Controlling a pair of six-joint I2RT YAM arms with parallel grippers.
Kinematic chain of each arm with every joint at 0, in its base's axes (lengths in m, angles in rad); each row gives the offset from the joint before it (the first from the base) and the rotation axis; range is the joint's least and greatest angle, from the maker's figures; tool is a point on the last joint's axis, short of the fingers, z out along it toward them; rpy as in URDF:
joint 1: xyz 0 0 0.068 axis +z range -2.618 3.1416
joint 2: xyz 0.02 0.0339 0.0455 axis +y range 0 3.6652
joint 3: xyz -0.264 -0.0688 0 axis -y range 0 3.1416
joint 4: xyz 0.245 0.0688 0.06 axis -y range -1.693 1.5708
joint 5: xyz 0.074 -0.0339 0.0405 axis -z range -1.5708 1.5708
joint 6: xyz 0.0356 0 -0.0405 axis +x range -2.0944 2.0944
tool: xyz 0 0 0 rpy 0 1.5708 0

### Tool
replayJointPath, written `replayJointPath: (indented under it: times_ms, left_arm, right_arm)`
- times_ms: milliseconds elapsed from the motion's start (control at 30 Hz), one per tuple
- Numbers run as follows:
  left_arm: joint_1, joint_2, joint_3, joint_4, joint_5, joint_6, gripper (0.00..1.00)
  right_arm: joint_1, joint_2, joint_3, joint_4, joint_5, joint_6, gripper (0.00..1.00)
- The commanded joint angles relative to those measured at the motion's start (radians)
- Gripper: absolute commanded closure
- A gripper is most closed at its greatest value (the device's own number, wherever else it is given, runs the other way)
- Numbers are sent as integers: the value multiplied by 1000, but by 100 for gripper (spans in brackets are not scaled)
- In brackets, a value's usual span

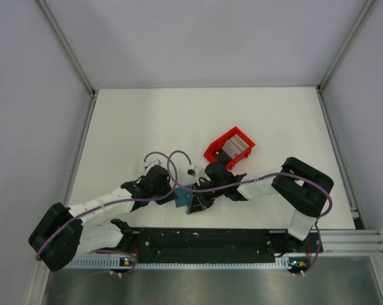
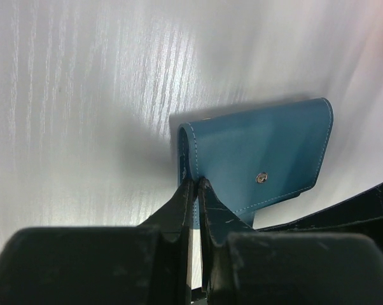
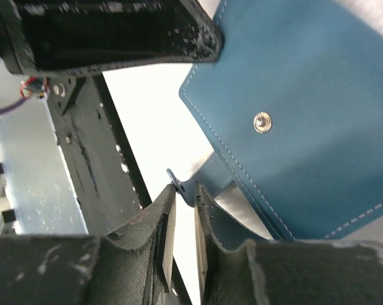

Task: Put the credit cards into the card holder
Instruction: Open the card holder at the center of the board.

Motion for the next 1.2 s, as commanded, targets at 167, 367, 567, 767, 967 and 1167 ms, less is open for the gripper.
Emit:
replayJointPath:
  times_ms: [167, 367, 567, 767, 967, 1167]
  left_arm:
    - [3, -2, -22, -81, -63, -6, 94]
    - [3, -5, -22, -80, -64, -3, 92]
    - [3, -19, -19, -89, -66, 8, 91]
    - [3, -116, 7, -162, -101, 31, 78]
    - [3, -238, 82, -316, -173, 78, 45]
    - [3, -295, 137, -465, -280, 78, 36]
  right_arm:
    - [22, -40, -16, -239, -79, -153, 72]
    - [22, -56, -20, -370, -57, -199, 65]
    - [22, -100, -51, -368, -15, -159, 65]
    - [13, -278, -25, -413, 290, 78, 67]
    - [16, -327, 91, -405, 431, 189, 68]
    - [23, -133, 326, -496, 480, 183, 73]
